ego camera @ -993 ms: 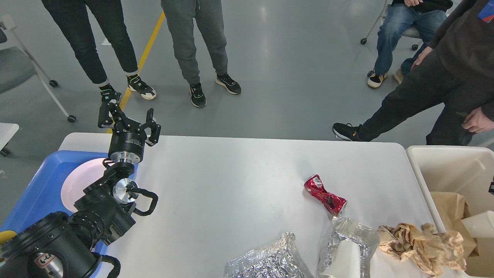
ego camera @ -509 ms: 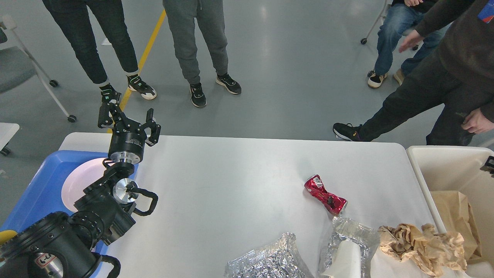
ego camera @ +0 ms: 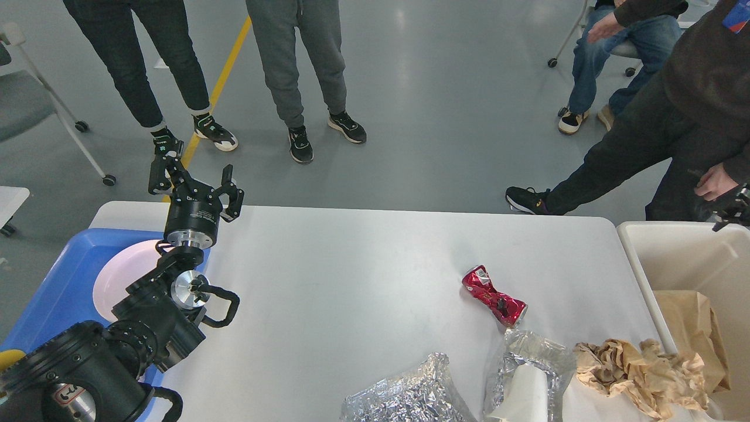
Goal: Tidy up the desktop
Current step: 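Bring the right gripper back above the table near the bin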
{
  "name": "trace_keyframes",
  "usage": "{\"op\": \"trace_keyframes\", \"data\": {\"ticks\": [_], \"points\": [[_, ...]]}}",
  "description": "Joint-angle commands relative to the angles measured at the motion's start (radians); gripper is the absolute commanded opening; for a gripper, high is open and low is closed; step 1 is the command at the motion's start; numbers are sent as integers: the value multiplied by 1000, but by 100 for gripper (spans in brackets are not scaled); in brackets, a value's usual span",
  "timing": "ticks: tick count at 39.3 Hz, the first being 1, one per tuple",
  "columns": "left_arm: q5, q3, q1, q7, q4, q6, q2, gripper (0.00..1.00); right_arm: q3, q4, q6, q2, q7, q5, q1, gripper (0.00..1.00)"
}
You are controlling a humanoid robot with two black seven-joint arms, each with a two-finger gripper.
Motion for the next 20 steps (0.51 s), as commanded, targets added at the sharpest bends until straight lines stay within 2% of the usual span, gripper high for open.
{"op": "trace_keyframes", "data": {"ticks": [1, 14, 20], "points": [[-1, 0, 0, 0, 0, 0, 0, 97, -101, 113, 23, 26, 1, 77, 118, 100], [-1, 0, 0, 0, 0, 0, -1, 97, -310, 186, 71, 142, 4, 386, 252, 100], [-1, 0, 0, 0, 0, 0, -1, 97, -319, 212, 77, 213, 4, 486, 253, 100]]}}
